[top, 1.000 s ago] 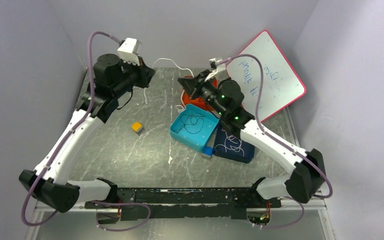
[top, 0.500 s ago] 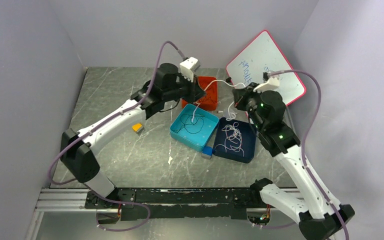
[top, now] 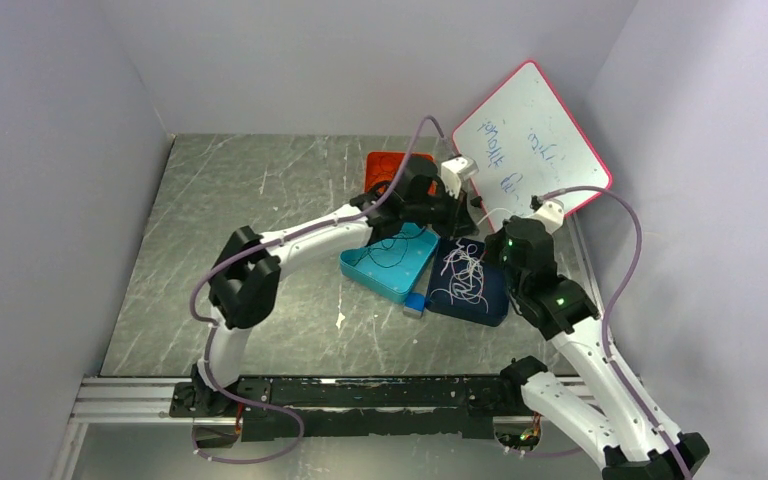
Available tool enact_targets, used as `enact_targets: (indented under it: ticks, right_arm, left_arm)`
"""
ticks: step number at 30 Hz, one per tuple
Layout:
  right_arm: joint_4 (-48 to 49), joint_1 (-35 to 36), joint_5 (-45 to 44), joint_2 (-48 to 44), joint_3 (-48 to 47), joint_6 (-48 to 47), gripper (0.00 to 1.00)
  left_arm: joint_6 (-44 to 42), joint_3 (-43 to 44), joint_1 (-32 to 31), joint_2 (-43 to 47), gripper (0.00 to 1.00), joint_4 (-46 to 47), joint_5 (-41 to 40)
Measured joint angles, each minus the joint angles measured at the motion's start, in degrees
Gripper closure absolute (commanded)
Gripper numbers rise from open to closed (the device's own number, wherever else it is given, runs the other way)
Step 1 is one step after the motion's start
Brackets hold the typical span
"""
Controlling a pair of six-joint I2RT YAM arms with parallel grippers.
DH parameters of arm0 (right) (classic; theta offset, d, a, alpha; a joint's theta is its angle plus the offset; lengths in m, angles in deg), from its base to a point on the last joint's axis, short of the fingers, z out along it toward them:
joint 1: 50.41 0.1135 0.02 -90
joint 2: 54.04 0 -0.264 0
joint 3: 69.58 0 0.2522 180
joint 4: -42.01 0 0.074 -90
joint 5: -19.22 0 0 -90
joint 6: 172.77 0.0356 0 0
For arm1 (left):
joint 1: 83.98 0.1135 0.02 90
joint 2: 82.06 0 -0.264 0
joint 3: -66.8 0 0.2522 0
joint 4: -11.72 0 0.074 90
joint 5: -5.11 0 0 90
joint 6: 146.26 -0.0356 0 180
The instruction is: Untangle the cables
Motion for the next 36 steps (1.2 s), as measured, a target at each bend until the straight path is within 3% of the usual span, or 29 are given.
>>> enact_targets:
  ticks: [11,25,31,36]
  right_arm:
    - [0.87,-0.24,-4.07,-1.18,8.39,2.97,1.0]
    - [11.96,-3.82,-1.44,4.72,18.86,5.64,1.0]
    - [15.32,-6.62,0.96,8.83,20.02,5.38,0.74]
    - [15.43,-7.54,1.49,8.9,19.98,5.18,0.63]
  left_arm:
    - [0.13,4.9,-2.56,-6.69,0.93,0.11,1.66]
    - [0.13,-5.75,-2.67,-6.71,0.93,1.64,0.28]
    - [0.13,-6.91,-2.62,-6.71,0.91,1.7,-0.04]
    - [0.11,-7.39,-2.62,-6.71,0.84,1.66,-0.81]
